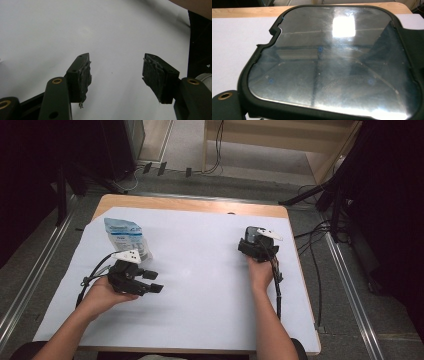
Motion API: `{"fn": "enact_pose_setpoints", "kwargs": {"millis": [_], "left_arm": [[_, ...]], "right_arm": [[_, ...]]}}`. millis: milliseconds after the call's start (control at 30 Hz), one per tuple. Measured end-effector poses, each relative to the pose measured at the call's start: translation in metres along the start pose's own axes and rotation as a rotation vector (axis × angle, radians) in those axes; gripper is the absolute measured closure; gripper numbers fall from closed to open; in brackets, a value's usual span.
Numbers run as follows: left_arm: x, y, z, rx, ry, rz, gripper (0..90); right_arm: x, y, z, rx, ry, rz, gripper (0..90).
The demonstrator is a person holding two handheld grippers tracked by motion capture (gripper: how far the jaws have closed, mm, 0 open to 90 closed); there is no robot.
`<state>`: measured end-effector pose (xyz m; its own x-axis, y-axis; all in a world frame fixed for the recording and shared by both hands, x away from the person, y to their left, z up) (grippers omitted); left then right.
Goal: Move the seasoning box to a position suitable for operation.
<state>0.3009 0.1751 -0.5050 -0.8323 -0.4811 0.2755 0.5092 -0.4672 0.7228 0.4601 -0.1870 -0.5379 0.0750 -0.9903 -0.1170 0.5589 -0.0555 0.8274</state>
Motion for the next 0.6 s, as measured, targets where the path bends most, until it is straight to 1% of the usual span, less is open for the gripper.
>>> {"fn": "enact_pose_setpoints", "kwargs": {"millis": [133,200,333,467,500,533,600], "left_arm": [[-0.001,0.000,0.000,0.004,-0.001,0.001,40.6],[-0.001,0.000,0.000,0.002,-0.003,0.000,40.6],[-0.001,0.001,0.000,0.001,-0.002,-0.003,40.6],[-0.002,0.001,-0.001,0.001,-0.005,-0.001,40.5],[-0.002,0.001,-0.001,-0.001,-0.004,0.001,40.4],[-0.002,0.001,-0.001,0.001,-0.004,0.006,40.3],[-0.002,0.001,0.000,0.003,-0.005,0.009,39.8]], "right_arm": [[0.001,0.002,0.002,0.009,-0.005,0.014,13.4],[0.002,0.002,0.003,0.008,-0.003,0.001,14.0],[0.003,0.003,0.005,0.015,-0.006,0.016,15.1],[0.001,0.004,0.007,0.013,0.009,0.010,15.7],[0.001,0.005,0.007,0.016,0.011,0.020,15.8],[0.000,0.005,0.008,0.015,0.006,0.019,15.8],[-0.002,0.007,0.011,0.028,0.012,0.034,15.9]]}}
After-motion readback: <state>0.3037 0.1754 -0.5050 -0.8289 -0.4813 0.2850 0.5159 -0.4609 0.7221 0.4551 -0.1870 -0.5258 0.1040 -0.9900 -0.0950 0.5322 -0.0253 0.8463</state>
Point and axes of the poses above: each handheld gripper's, and its own axes: z roughly backward along the jaws, y roughly out of its top, x roughly to its right, the point moved 5 cm from there along -z, roughly forward along the jaws, and after that the axes turned 3 degrees about -z, right-handed, at the moved point
